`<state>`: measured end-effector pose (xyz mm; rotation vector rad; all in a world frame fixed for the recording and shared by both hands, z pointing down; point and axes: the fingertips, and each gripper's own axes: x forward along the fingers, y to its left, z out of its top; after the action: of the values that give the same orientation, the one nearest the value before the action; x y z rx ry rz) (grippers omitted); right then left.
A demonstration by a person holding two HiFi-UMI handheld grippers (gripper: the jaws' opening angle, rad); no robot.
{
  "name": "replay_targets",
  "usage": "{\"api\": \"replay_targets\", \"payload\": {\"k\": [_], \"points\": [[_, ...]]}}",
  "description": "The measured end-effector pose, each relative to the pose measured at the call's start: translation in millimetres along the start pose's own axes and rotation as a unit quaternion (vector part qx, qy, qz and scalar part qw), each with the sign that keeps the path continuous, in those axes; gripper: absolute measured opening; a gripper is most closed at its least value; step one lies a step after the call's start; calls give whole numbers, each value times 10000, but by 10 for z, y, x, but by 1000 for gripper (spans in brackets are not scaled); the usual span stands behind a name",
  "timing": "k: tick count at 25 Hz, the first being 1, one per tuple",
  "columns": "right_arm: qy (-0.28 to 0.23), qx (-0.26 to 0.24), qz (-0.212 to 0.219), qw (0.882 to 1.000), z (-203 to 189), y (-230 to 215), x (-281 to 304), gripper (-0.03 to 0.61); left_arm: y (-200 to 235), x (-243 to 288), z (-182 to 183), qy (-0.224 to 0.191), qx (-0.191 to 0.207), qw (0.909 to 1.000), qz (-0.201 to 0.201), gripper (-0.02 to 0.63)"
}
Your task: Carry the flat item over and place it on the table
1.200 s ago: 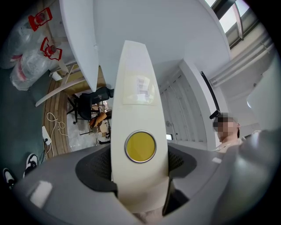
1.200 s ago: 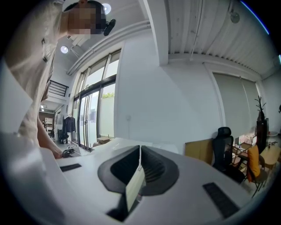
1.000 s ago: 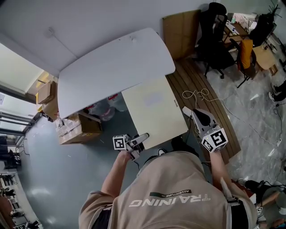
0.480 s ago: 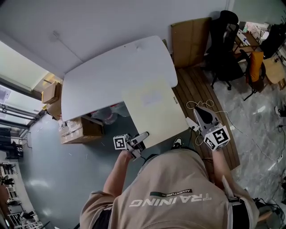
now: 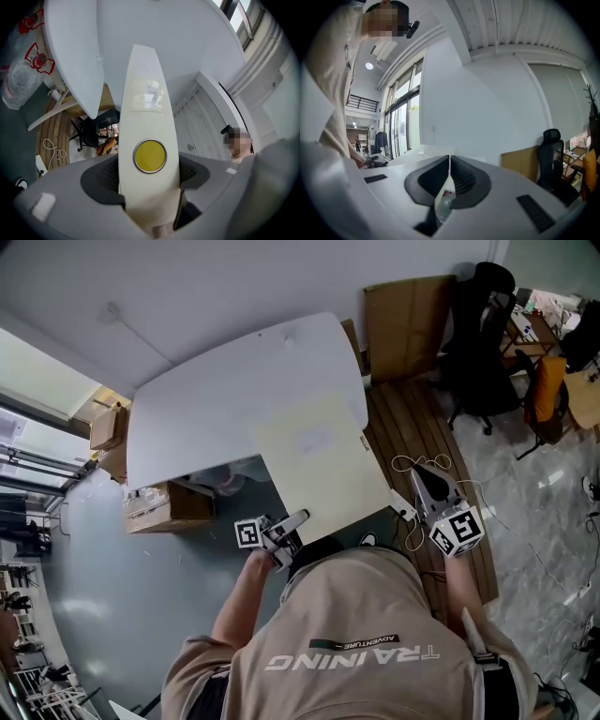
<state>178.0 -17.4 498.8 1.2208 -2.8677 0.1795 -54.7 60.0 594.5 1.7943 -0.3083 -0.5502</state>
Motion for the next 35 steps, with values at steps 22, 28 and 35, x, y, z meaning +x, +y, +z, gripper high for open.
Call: {"api": "replay_targets", "payload": {"k": [22,28,35], "points": [[240,-299,-311,9988,214,-218,1578,12,871,342,1298,1020,-686,9923,142,304],[313,-468,-504,9971,197,-261,1785,12,1089,435,1602,1416,-622,9879,64,304],[464,-418,-436,9971,127,-375,1978,12,1319,545,1917,1555,-687,9853,164,304]]}}
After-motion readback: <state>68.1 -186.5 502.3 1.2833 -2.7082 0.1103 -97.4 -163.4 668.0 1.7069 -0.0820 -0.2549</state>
